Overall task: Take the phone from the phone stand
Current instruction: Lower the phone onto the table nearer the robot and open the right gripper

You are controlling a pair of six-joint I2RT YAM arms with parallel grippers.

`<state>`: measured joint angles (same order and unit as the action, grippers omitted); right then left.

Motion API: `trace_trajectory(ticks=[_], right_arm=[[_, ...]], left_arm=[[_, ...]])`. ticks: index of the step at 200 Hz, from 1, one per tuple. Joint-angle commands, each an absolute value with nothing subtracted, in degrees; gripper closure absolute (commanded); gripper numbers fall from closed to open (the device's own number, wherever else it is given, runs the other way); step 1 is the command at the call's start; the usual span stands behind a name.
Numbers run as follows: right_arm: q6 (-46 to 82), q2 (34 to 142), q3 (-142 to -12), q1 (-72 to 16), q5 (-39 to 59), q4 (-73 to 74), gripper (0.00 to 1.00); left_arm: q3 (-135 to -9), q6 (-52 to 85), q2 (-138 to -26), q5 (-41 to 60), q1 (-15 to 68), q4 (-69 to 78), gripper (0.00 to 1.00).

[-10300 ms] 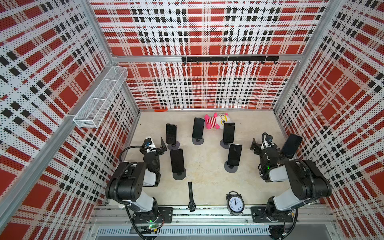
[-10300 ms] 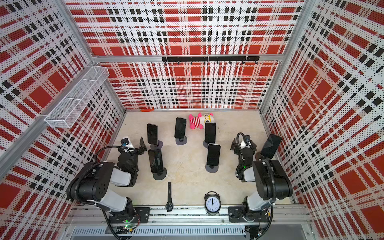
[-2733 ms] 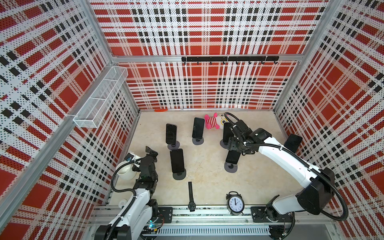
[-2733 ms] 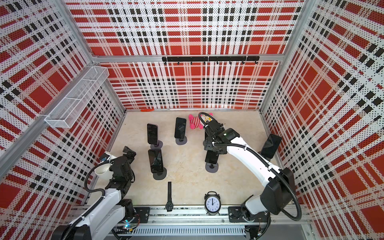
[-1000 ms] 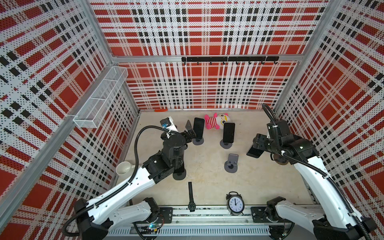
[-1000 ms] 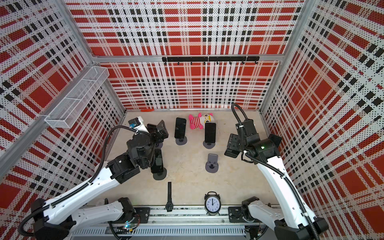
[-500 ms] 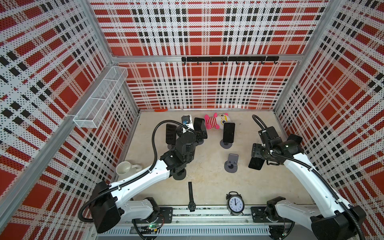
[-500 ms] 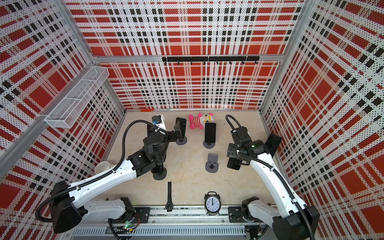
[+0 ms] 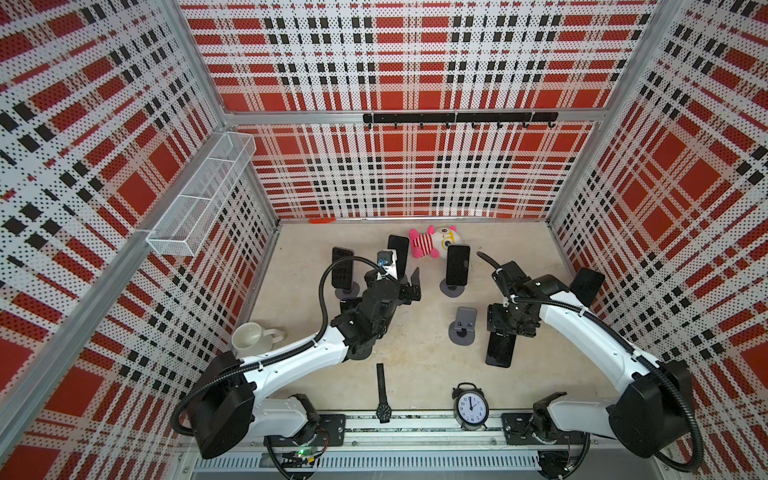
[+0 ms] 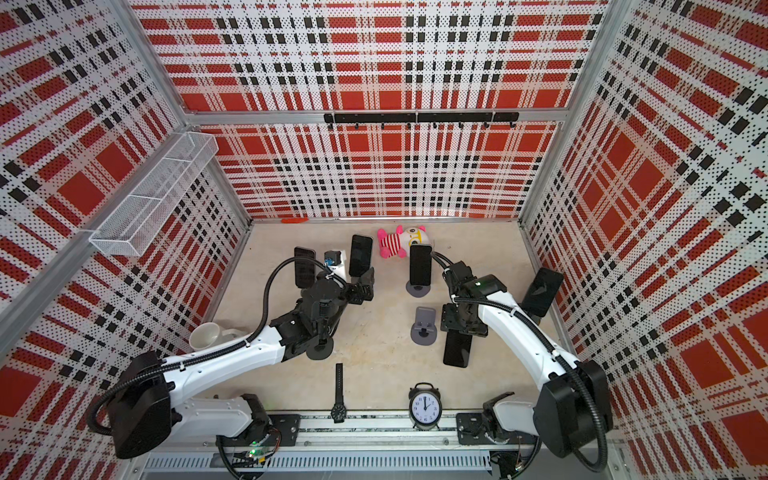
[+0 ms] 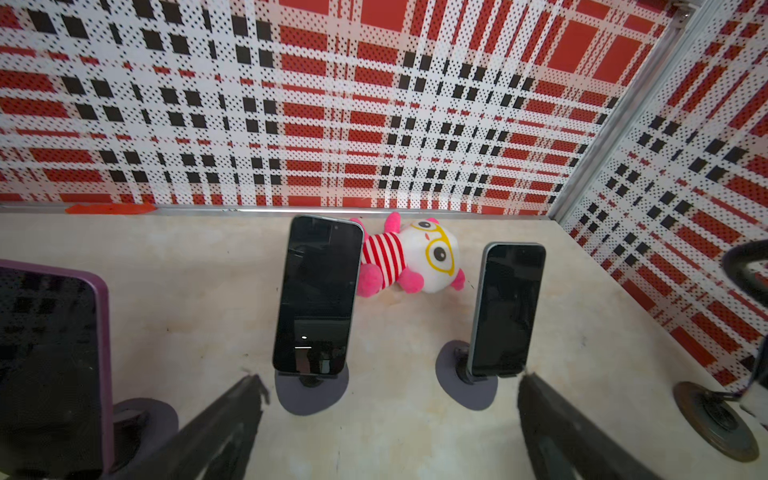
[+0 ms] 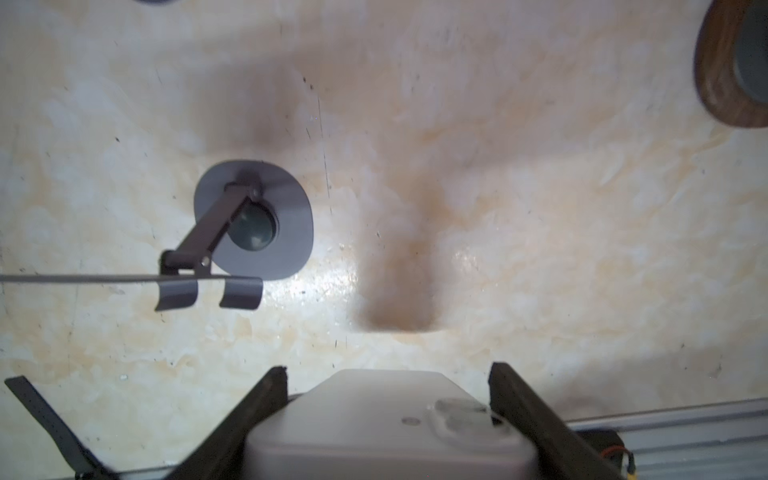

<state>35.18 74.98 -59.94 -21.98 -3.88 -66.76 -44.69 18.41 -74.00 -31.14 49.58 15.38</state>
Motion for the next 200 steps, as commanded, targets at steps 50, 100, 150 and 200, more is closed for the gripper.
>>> trace_trajectory(ticks=[50, 100, 150, 200], right_arm=[[38.46, 77.02, -53.03, -22.29, 2.85, -66.58, 0.49], [39.4, 79.3, -50.23, -22.34, 3.99, -63.47, 0.49], [39.01, 83.49, -49.02, -22.38, 3.1, -59.65, 0.49], [37.38, 88.2, -47.84, -22.35, 0.19, -54.03, 0.49]], left_arm=[[-36.71, 18.88, -74.99, -30.28, 53.43, 27.38, 0.02], [-35.16, 18.84, -75.2, -28.81, 53.75, 28.3, 0.02], [-34.73, 18.64, -74.36, -28.1, 53.88, 28.3, 0.02], [-34.34, 18.55, -73.8, -28.03, 53.88, 28.3, 0.02]])
